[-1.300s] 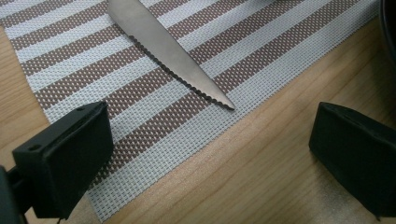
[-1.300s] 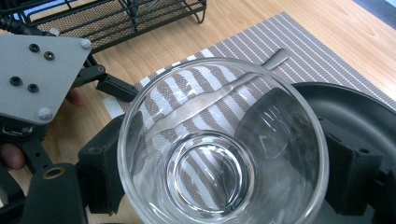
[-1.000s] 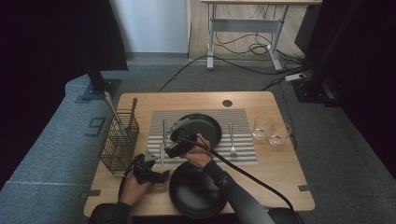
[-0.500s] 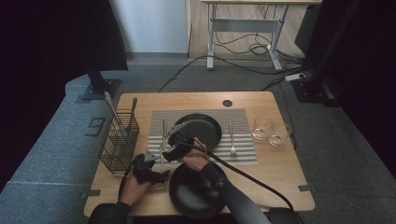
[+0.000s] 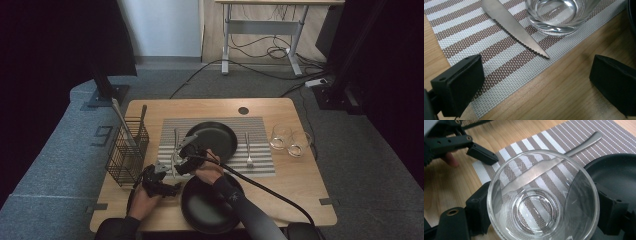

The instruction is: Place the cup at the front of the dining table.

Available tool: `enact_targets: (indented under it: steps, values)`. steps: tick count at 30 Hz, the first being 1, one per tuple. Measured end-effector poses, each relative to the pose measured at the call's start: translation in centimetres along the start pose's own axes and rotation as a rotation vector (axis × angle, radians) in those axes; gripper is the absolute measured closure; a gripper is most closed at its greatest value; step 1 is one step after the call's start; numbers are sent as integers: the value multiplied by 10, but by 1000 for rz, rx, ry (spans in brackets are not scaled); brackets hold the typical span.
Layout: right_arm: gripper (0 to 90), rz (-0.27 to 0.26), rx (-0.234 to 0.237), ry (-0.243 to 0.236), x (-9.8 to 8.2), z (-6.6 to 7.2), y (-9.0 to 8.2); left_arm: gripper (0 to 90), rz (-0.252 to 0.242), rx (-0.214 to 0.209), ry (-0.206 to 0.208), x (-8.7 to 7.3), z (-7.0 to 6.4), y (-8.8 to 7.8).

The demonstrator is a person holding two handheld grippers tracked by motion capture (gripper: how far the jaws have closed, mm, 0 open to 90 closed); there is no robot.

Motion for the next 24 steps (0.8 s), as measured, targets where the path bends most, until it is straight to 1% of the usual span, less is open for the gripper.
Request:
enact_targets:
  steps: [4, 7, 14, 15, 16, 18, 20, 23, 24]
  values:
    - [173, -5, 7, 5, 0, -1, 0, 0, 0, 0, 0, 0, 0, 0]
    - [171, 2, 21, 13, -1, -2, 1, 0, 1, 1, 2, 0, 0, 0]
    - [156, -9, 39, 4, -1, -3, 2, 0, 0, 1, 0, 0, 0, 0]
    - [123, -8, 42, 6, -1, -3, 2, 0, -1, 1, 0, 0, 0, 0]
    - [128, -8, 39, 8, -1, -3, 3, 0, -1, 0, 0, 0, 0, 0]
    - [126, -2, 55, 9, -2, -3, 4, 0, -1, 1, 0, 0, 0, 0]
    - [105, 8, 65, 6, -3, -1, 4, 0, -1, 1, 0, 0, 0, 0]
    - [20, 4, 52, 0, -3, -1, 4, 0, -1, 1, 0, 0, 0, 0]
    - [0, 0, 40, 2, -3, -1, 3, 0, -1, 1, 0, 0, 0, 0]
Point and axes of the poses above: each handheld gripper's, and its own axes: y roughly forward along the jaws, x roughly out of its top, z roughly to its left, the point moved 7 cm from there along y, roughly forward along the jaws, and after that the axes turned 1 degree about y, right-handed, at the moved point
